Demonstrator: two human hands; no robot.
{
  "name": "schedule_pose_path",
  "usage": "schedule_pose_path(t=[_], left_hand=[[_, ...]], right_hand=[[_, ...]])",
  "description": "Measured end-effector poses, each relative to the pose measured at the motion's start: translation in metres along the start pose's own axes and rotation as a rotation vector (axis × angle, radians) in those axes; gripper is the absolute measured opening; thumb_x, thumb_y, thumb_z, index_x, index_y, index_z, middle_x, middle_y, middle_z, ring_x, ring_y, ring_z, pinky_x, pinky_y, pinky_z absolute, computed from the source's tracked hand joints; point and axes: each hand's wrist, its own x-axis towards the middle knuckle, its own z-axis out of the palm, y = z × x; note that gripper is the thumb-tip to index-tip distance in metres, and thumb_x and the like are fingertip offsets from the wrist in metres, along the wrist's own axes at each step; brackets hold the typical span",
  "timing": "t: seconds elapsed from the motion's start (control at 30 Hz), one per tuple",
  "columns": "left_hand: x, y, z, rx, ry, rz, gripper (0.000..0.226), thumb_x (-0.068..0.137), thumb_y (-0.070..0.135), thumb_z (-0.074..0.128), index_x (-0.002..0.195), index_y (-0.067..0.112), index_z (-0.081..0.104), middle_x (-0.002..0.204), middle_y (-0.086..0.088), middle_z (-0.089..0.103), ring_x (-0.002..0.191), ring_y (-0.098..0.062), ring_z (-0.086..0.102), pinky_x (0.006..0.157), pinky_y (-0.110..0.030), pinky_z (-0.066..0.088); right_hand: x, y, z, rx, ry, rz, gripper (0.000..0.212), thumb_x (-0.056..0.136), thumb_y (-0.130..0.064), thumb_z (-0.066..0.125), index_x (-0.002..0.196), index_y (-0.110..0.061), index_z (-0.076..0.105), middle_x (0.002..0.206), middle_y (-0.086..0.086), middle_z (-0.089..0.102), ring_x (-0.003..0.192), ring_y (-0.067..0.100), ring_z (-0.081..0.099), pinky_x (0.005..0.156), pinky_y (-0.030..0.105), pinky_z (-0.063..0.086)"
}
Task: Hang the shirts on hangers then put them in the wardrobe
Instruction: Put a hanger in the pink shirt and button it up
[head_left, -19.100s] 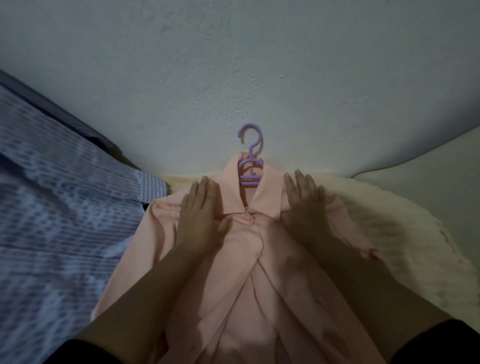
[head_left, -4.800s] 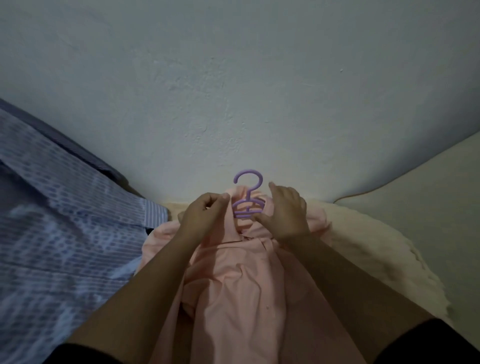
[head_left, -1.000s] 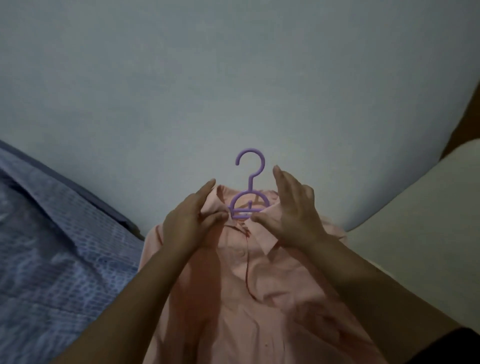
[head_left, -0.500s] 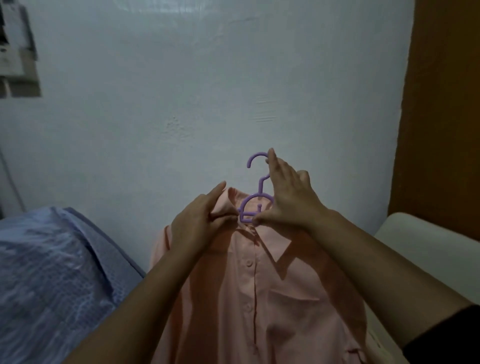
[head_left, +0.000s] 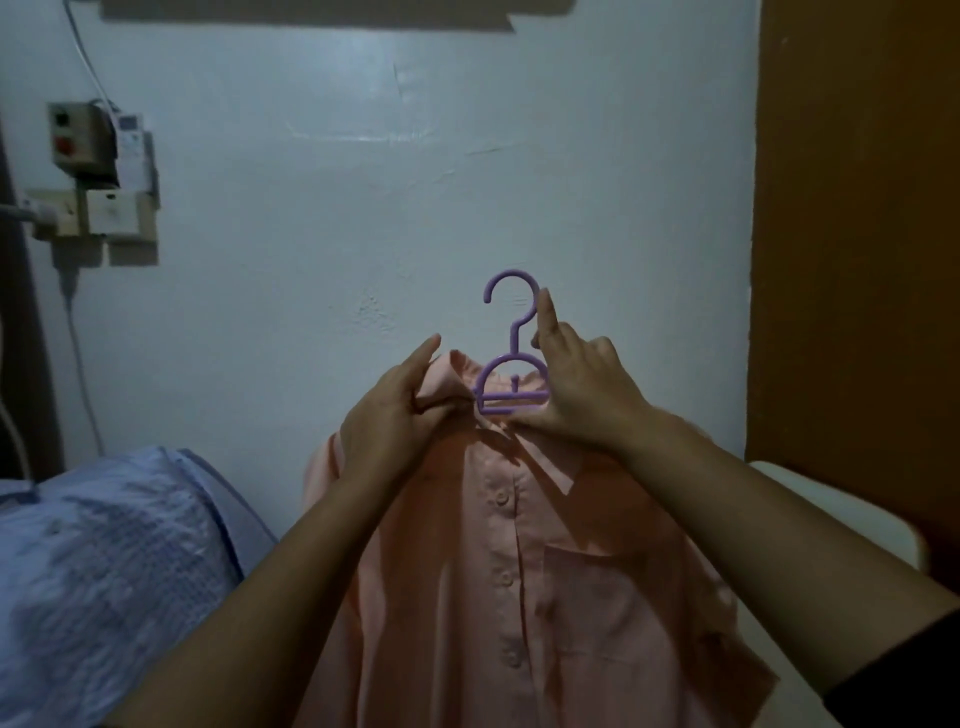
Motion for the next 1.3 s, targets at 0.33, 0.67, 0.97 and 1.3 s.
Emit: schedule_pose_path(t=[0.33,0.67,0.97,1.3], left_hand=[[0.002,0.014,-0.03,0.07,-0.036,0.34,0.087,0.067,0.067,0.061,0.139,0.021,0.049,0.103,-0.008,0.063,0.087,-0.024,0.059,0.074,-0.035,0.049],[0.006,-0.015,-0.034,0.328,-0.05,0.646,0.085,0.071,0.061,0.056,0.141,0.015,0.038,0.133,-0.005,0.044,0.111,-0.027,0.047,0.084,-0.043,0.049],[0.034,-0.008,-0.043,0.456,0.027,0.686,0.095,0.056,0.047,0.075,0.137,0.011,0.042,0.126,-0.014,0.053,0.096,-0.031,0.047,0.067,-0.039,0.049],[0.048,-0.04,-0.074,0.499,0.034,0.517,0.086,0.061,0.059,0.056,0.131,0.008,0.05,0.119,-0.019,0.058,0.094,-0.034,0.049,0.066,-0.043,0.053]], right_hand=[[-0.001,-0.008,-0.042,0.102,-0.013,0.052,0.126,0.074,-0.045,0.074,0.145,-0.016,-0.027,0.123,0.013,0.058,0.091,0.03,0.062,0.081,0.035,0.049],[0.004,0.018,-0.045,0.038,0.03,0.103,0.126,0.071,-0.054,0.073,0.147,-0.014,-0.02,0.11,0.008,0.06,0.088,0.024,0.057,0.077,0.031,0.04],[0.016,0.025,-0.04,0.196,0.266,0.043,0.117,0.067,-0.057,0.071,0.15,-0.013,0.002,0.123,0.011,0.054,0.108,0.031,0.051,0.088,0.04,0.039],[-0.007,0.058,-0.015,0.141,0.095,0.171,0.103,0.062,-0.08,0.028,0.149,-0.024,0.021,0.144,0.005,0.035,0.131,0.024,0.031,0.103,0.043,0.023]])
